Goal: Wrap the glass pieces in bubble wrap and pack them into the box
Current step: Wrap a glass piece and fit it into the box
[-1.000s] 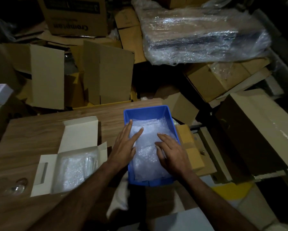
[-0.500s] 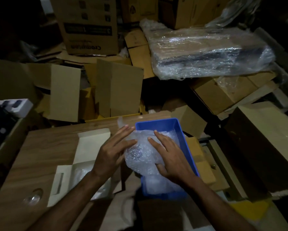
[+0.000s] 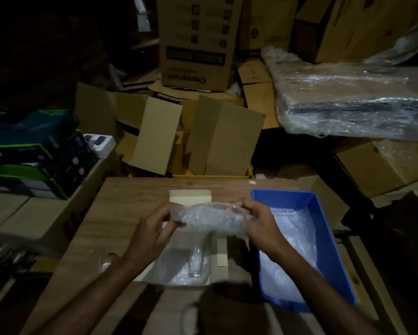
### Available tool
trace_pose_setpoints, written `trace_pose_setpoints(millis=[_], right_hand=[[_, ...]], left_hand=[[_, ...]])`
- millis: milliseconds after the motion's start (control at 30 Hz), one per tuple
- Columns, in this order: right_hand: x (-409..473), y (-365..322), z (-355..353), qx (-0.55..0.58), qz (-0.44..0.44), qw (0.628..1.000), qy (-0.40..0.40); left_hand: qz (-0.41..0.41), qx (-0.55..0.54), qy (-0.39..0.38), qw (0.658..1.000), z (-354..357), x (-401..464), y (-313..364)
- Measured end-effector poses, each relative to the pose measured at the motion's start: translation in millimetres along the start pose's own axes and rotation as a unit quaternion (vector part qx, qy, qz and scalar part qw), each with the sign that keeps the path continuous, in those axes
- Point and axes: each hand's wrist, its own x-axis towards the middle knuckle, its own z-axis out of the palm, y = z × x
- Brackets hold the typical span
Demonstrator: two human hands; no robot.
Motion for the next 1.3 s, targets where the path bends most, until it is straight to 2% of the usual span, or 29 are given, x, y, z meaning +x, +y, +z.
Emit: trace_pose_setpoints(millis=[33, 100, 167, 233, 300, 367, 467, 600, 700, 800, 933, 1033, 1100, 1200, 1267, 1300], right_hand=[[4, 1, 6, 0.094, 0.060, 0.994, -0.019], [2, 9, 17, 0.296, 0.164, 0.938, -0.073], [-7, 23, 24, 0.403, 0.206, 0.887, -0.094], [-16, 34, 36, 0.403, 0.223, 0.882, -0.102], [-19, 42, 50, 0.355, 0.234, 0.902, -0.081], [-16, 45, 63, 0.294, 0.237, 0.925, -0.035], [-12, 44, 74, 0.246, 0.263, 0.930, 0.072], [-11, 49, 85, 0.188, 0.273, 0.927, 0.173], [-16, 52, 80, 0.154, 0.238, 0.940, 0.190], [-22, 55, 73, 0.126, 0.154, 0.974, 0.108], [-16, 51, 61, 0.014, 0.134, 0.991, 0.008], [-9, 44, 56, -0.117, 0.134, 0.982, -0.058], [-8, 39, 56, -0.208, 0.125, 0.967, -0.071], [-7, 33, 56, -0.228, 0.103, 0.966, -0.061], [-6, 30, 50, -0.192, 0.088, 0.974, -0.087], [-6, 28, 45, -0.151, 0.092, 0.979, -0.105]], left_hand=[[-0.046, -0.048, 0.016, 0.998, 2, -1, 0], [-0.138, -0.115, 0.061, 0.982, 8, 0, -1], [-0.215, -0.155, 0.105, 0.959, 10, 2, -5], [-0.277, -0.166, 0.132, 0.937, 9, 0, -11], [-0.346, -0.167, 0.146, 0.912, 8, -4, -16], [-0.408, -0.172, 0.157, 0.883, 6, -9, -21], [-0.457, -0.191, 0.169, 0.852, 2, -16, -28], [-0.454, -0.209, 0.149, 0.853, -10, -27, -32], [-0.432, -0.243, 0.091, 0.864, -24, -37, -39], [-0.401, -0.228, -0.015, 0.887, -40, -41, -49], [-0.380, -0.220, -0.116, 0.891, -58, -41, -48], [-0.358, -0.106, -0.156, 0.915, -59, -37, -48], [-0.337, -0.002, -0.163, 0.927, -55, -35, -48], [-0.277, 0.099, -0.175, 0.939, -56, -35, -52], [-0.283, 0.051, -0.176, 0.942, -64, -37, -58], [-0.311, -0.026, -0.167, 0.935, -68, -39, -59]])
